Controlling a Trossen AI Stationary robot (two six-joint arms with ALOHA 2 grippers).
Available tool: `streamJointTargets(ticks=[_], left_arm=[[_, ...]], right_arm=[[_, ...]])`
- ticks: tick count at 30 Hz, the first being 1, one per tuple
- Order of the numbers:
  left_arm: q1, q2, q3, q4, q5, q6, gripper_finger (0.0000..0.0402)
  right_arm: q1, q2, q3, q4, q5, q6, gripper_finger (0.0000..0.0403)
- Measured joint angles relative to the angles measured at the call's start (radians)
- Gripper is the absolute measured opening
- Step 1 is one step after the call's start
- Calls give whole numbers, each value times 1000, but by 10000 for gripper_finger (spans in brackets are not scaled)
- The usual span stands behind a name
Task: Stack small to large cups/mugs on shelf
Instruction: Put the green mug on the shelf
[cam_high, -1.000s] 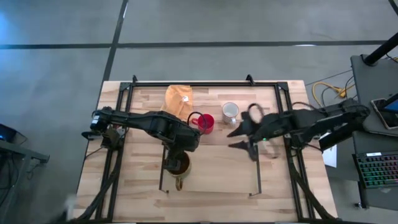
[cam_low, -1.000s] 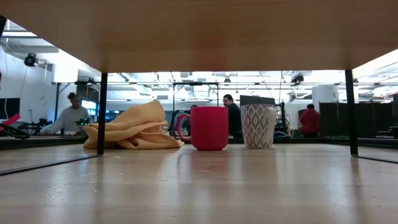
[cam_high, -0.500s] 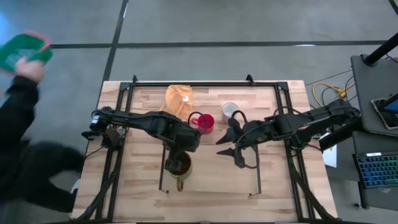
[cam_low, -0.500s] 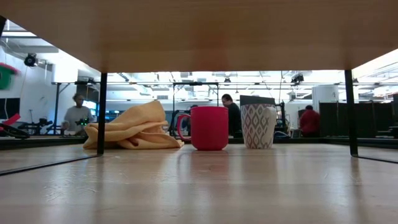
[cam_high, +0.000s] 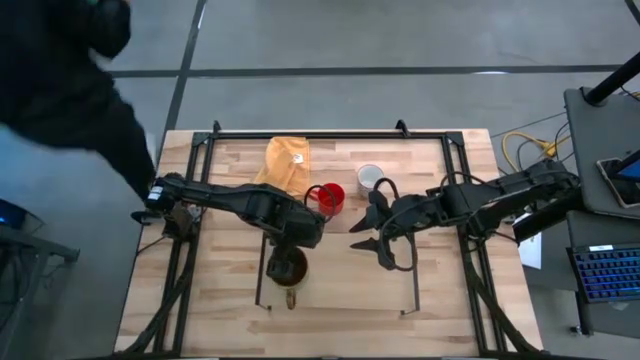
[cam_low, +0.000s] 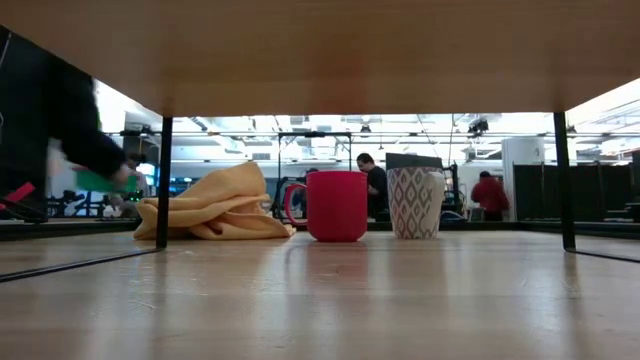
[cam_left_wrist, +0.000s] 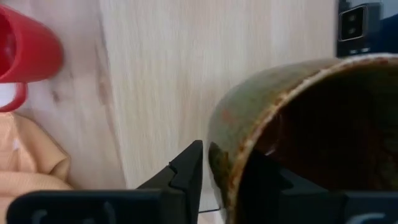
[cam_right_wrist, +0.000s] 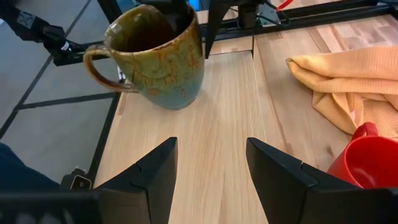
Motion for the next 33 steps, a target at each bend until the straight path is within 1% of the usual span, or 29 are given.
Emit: streamJointTargets(ticks=[2,6,10,15,21,33], left_arm=[[0,0,0,-1,0,9,79],[0,-4,-2,-12,-1,21,79],[0,-9,0,-46,-1,26,79],[1,-18,0,-49,-16,21,79],[0,-19,2,-48,-23,23,79],[1,-19,2,-3,-21,59,79]], right_arm=[[0,-6,0,0,3,0,185],[0,-21,-3,0,49,1,185],[0,-23,-3,-1,53,0,185],[-6,-23,-4,-1,65,-7,185],[-7,-24,-4,-1,128,-16,185],[-7,-24,-4,-1,133,-26,185]])
